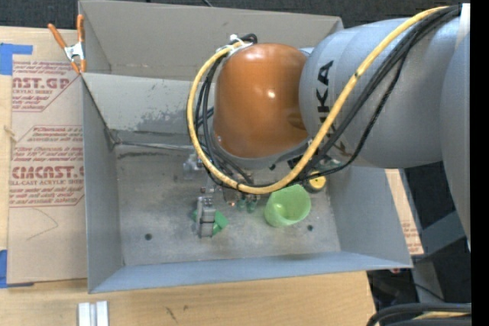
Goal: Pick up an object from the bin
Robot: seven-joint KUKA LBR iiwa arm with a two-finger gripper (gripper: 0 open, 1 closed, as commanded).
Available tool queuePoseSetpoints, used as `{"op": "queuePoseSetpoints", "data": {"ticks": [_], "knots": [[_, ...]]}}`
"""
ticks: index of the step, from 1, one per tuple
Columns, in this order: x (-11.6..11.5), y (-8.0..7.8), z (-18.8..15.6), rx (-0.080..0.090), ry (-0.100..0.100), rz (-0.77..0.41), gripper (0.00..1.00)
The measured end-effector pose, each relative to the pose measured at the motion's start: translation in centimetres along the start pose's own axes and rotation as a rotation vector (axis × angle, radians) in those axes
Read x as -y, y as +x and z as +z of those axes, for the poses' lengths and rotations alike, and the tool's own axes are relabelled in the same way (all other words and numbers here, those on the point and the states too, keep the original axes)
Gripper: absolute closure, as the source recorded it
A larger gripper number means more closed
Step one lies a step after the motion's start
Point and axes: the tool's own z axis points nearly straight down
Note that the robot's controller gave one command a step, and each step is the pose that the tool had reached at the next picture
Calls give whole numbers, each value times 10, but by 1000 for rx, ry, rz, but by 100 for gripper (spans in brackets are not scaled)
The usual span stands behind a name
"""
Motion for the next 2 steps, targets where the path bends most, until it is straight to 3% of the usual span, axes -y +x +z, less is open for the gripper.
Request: {"op": "queuePoseSetpoints", "data": {"ticks": [1, 2], "knots": [[94, -33, 149, -4, 1, -220, 0], [54, -32, 146, 1, -1, -56, 0]]}}
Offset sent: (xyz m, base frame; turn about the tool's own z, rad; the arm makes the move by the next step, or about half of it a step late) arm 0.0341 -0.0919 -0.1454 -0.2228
